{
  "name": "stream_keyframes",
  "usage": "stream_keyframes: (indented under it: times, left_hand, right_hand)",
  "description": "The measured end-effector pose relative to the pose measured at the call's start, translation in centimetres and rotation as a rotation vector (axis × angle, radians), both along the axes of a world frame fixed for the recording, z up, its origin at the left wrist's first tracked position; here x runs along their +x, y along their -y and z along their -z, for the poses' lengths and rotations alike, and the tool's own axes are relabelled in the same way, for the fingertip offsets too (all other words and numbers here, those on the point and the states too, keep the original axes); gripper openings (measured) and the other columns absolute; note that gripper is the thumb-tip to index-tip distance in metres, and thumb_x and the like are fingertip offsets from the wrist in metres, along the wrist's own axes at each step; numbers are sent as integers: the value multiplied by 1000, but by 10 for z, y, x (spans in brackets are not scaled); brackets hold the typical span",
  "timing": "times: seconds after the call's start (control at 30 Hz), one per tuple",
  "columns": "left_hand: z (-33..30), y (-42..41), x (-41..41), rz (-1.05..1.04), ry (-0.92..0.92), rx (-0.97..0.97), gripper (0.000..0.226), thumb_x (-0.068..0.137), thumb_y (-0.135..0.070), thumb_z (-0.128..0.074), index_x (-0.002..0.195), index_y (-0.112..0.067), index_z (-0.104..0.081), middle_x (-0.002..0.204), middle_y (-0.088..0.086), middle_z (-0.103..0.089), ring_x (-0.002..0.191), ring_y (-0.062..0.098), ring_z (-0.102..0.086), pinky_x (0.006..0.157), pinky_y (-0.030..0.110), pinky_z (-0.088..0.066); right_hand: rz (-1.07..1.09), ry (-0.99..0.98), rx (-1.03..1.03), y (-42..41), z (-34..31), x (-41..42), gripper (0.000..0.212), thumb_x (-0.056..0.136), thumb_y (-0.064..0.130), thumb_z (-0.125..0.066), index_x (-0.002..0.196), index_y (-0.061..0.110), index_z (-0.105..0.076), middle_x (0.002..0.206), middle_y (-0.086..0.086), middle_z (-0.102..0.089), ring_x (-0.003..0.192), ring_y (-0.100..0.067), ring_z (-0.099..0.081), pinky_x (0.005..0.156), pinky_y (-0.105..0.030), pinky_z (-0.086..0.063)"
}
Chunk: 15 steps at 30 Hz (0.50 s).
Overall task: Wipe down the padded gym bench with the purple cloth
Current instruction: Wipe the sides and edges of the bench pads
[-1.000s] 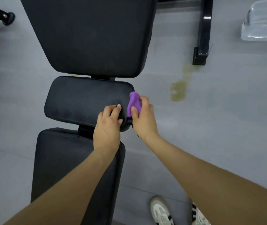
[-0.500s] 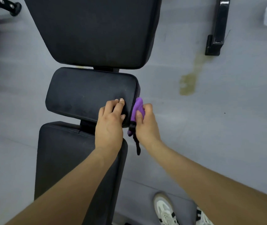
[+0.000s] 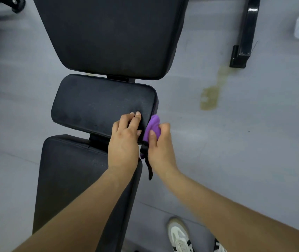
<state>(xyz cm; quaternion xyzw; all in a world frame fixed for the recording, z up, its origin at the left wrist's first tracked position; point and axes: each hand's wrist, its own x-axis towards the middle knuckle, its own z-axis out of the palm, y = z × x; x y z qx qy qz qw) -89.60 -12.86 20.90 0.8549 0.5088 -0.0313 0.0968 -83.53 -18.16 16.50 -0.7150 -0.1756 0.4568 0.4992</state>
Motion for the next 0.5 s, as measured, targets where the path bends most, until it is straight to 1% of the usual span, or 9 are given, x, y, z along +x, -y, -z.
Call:
stream_keyframes:
  times: [0.1,0.13,0.2,0.27,0.37,0.43,0.47,0.5]
  left_hand:
    - [0,1,2,-7,-9,-2,50,96,-9,-48,144,-18,-36,140,-1,-40,121,20,-38,76,20,-35]
    - [0,1,2,-8,-5,0,49,97,-10,-47,143,-18,-37,139,-1,-41,120,20,-39,75,20,-35]
    - [1,2,1,3,-2,17,47,96,-9,-48,142,-16,-40,137,1,-44,118,23,-41,75,21,-35]
    - [3,1,0,13,0,31,46,96,-9,-48,142,-16,-41,136,2,-45,117,23,-42,73,21,-35]
    - [4,1,-1,7,-7,17,48,97,-10,-47,143,-17,-37,138,0,-42,119,22,-40,73,21,-36]
    - [2,1,-1,9,-28,18,52,96,-10,-49,145,-18,-34,140,-1,-40,122,20,-38,74,19,-37]
    - [1,1,0,10,-33,19,53,95,-10,-50,145,-18,-33,141,-1,-39,123,20,-37,75,19,-37]
    - [1,1,0,11,-31,18,53,95,-10,-50,145,-18,-33,141,-1,-39,123,20,-37,74,19,-37]
  right_hand:
    - [9,41,-50,-18,6,16,8,97,30,-30,90,28,-29,102,-17,-55,75,-35,-61,67,-49,-53]
    - [11,64,-53,-27,8,26,7,98,30,-30,92,26,-30,103,-18,-55,77,-35,-60,69,-48,-52]
    - [8,120,-66,-45,11,49,7,100,26,-30,98,19,-33,108,-14,-54,83,-28,-57,73,-42,-48]
    - [19,154,-57,-55,10,62,9,100,24,-31,101,17,-35,110,-13,-53,83,-25,-55,75,-41,-47]
    - [26,170,-10,-32,1,42,8,100,23,-34,101,15,-35,110,-10,-49,81,-20,-50,73,-37,-43]
    - [-25,181,43,-5,-4,13,10,99,24,-37,104,15,-37,109,-6,-48,77,-13,-49,72,-35,-45]
    - [-51,191,57,1,-5,6,9,99,25,-38,103,17,-36,108,-5,-48,75,-11,-50,71,-35,-47]
    - [-52,202,65,0,-3,6,8,99,27,-37,101,20,-35,106,-5,-48,74,-13,-53,70,-39,-49]
